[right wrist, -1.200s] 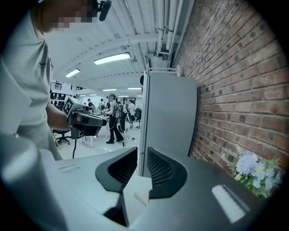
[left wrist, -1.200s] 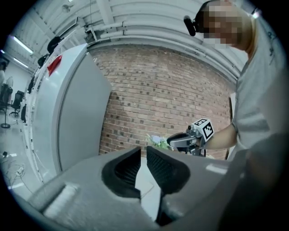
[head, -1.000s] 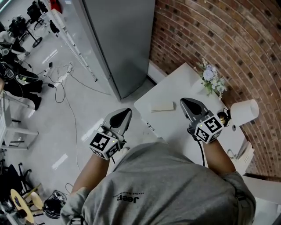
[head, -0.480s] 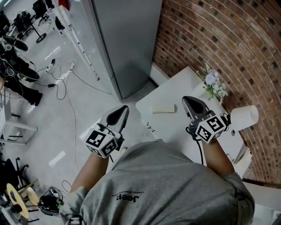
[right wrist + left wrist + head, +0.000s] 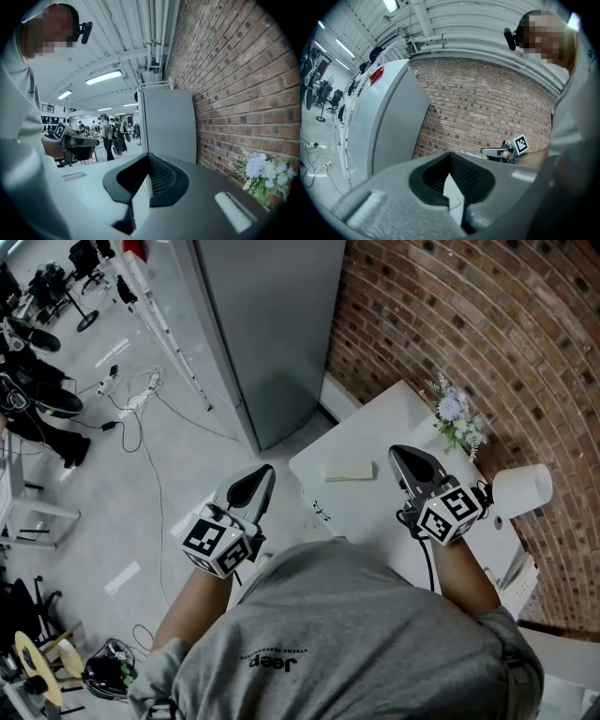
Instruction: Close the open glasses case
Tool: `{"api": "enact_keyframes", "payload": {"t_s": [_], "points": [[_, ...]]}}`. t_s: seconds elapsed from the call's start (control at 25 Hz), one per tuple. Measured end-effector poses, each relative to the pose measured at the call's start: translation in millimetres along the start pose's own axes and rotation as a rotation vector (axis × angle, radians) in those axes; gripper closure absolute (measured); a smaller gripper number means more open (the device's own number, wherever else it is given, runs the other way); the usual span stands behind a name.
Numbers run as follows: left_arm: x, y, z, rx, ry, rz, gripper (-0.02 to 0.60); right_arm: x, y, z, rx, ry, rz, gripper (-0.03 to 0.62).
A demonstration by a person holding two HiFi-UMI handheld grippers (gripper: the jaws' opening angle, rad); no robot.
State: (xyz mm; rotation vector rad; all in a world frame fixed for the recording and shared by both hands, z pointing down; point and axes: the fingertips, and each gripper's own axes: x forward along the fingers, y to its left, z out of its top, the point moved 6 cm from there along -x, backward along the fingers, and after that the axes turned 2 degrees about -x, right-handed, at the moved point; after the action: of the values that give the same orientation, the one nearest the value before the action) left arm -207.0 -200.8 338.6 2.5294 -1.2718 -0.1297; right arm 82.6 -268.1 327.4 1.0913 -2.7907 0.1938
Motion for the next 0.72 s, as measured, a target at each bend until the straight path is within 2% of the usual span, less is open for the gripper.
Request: {"api": "enact_keyframes", "payload": {"t_s": [0.24, 0.72], "points": [[1.1, -0.7, 0.2, 0.004, 0.004, -0.002, 0.584, -1.0, 1.7, 1.6, -0.037, 0.001, 0.001, 0.586], [0.0, -1.6, -1.2, 0.003, 0.005, -0.002, 0.584, -2.0, 2.2, -1.4, -0.044, 0.008, 0.006, 0.586]]}}
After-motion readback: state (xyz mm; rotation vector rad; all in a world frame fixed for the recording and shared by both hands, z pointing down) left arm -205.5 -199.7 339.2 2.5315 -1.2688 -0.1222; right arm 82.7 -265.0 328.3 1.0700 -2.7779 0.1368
